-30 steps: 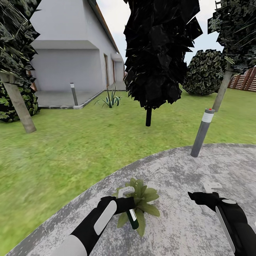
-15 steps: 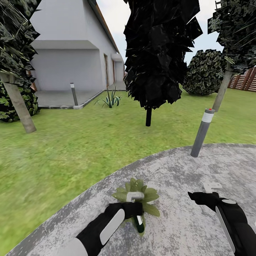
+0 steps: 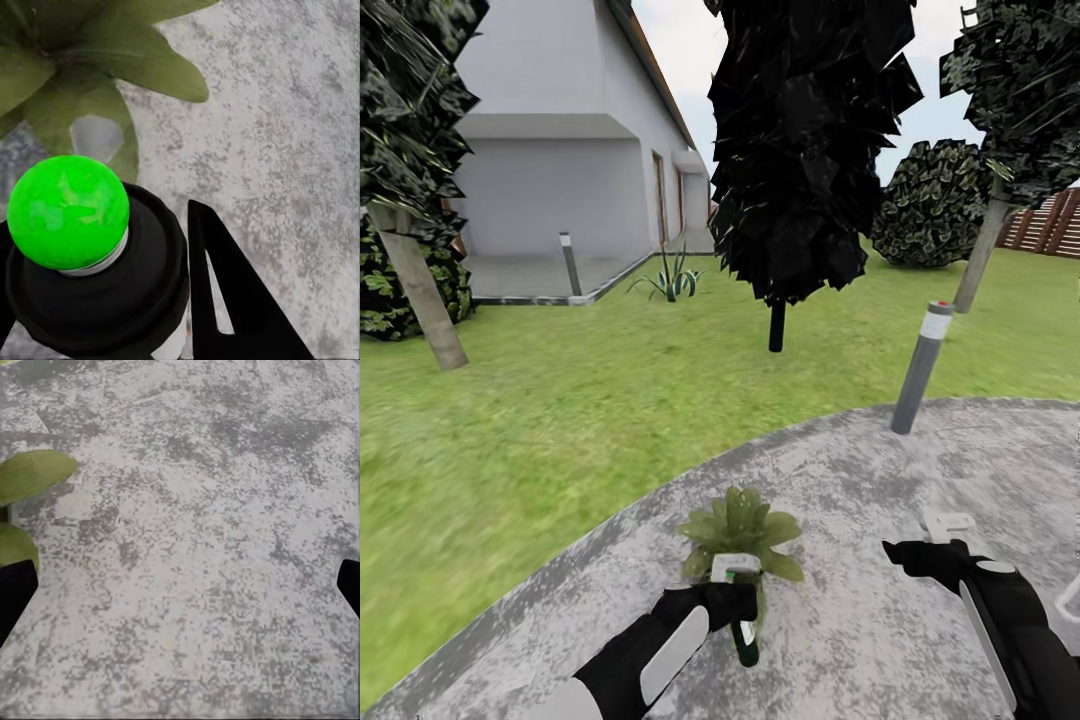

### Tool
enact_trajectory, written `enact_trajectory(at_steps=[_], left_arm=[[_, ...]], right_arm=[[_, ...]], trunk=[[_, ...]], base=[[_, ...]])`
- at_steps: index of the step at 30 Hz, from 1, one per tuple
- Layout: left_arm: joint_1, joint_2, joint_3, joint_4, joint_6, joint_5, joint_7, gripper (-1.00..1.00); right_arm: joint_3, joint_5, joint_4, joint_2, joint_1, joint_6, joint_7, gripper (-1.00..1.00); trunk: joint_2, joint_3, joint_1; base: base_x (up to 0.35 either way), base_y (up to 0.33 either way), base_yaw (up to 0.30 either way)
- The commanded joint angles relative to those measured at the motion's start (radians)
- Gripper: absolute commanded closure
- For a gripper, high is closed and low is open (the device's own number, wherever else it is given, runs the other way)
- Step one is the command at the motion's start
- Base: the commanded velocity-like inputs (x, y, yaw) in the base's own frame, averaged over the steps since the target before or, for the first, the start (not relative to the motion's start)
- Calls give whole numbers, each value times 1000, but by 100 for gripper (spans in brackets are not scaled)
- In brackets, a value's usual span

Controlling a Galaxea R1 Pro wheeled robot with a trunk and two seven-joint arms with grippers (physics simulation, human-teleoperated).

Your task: Pick up the pesticide atomizer in the garden and spray insectifuge to fully cover both potted plants in the garden.

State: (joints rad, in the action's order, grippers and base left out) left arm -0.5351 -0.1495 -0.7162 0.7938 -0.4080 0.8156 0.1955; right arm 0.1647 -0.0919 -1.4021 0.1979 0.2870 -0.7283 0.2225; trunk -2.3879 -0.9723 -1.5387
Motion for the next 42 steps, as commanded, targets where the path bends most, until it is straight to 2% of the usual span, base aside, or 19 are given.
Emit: enact_trajectory(at_steps=[1,2,5,6,8,11,18,20,22,30,32,39,42], left_arm=[[0,-1,1,-47,2,12,-1,100],[0,-1,2,-97,6,23,-3,100],[0,2,4,-142,13,33,-4,100],[1,1,3,-200,26,32,-4,100],[1,1,3,-276,119,32,-5,100],[1,1,1,-319,199,28,-6,100],[4,0,-5,-350,238,23,-10,100],[4,-1,-5,-352,245,24,-34,100],[4,-2,-5,-353,245,24,-92,100],[6,-2,-5,-359,248,25,-116,100],[6,-4,-5,-385,246,25,-155,100],[6,-9,-4,-396,246,28,-186,100],[6,-11,-5,-395,246,28,-235,100]], right_arm=[[0,0,0,0,0,0,0,-100],[-1,0,0,0,0,0,0,-100],[-1,0,0,0,0,0,0,-100],[-2,0,0,0,0,0,0,-100],[-2,0,0,0,0,0,0,-100],[-2,0,0,0,0,0,0,-100],[-2,0,0,0,0,0,0,-100],[-2,0,0,0,0,0,0,-100],[-2,0,0,0,0,1,0,-100],[-2,0,0,0,0,1,0,-100],[-2,0,0,0,0,1,0,-100],[-2,0,0,0,0,1,0,-100],[-3,0,-1,0,0,2,0,-100]], trunk=[[0,0,0],[0,0,0],[0,0,0],[0,0,0],[0,0,0],[0,0,0],[0,0,0],[0,0,0],[0,0,0],[0,0,0],[0,0,0],[0,0,0],[0,0,0]], base=[[-228,0,0],[-94,0,0],[-33,0,0],[-5,0,0],[-2,0,0],[0,0,0],[0,0,0],[0,0,0],[131,0,0],[108,0,0],[1,0,0],[0,0,0],[0,0,-100]])
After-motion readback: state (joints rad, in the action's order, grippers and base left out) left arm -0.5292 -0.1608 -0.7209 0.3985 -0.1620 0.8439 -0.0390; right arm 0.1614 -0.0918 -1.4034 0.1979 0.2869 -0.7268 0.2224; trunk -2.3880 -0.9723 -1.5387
